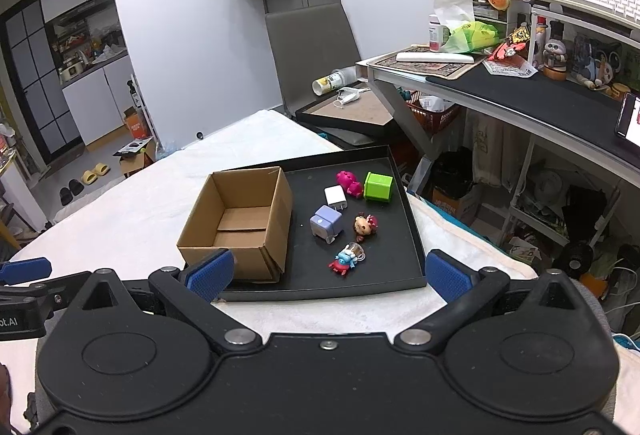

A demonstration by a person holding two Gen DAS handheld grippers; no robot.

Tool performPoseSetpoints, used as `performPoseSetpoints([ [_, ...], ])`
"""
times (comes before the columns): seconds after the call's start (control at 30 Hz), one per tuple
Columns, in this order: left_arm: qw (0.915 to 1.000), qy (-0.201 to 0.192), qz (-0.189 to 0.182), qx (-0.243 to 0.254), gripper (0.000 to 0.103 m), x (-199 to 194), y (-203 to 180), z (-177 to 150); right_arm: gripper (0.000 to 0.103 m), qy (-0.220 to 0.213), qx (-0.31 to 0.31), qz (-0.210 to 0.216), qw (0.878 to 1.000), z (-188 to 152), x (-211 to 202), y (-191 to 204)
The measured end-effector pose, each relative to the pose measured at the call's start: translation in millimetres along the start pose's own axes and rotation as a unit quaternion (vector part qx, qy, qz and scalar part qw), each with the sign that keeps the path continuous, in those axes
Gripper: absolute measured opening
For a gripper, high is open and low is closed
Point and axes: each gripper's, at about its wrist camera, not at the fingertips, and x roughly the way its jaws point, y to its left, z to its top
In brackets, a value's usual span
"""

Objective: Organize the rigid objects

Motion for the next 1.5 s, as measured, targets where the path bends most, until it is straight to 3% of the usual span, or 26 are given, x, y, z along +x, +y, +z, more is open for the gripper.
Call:
performPoseSetpoints([
  [0.77,1.0,0.004,0.001,0.005,0.094,3,8,0,0.103,0.01,-0.002,-0.004,1.0,-5,10,0],
  [1.5,0.9992,0.023,0.032,-0.003,0.094,67,34,24,0.103,0.03,0.015,0.0,0.999,3,74,-20],
])
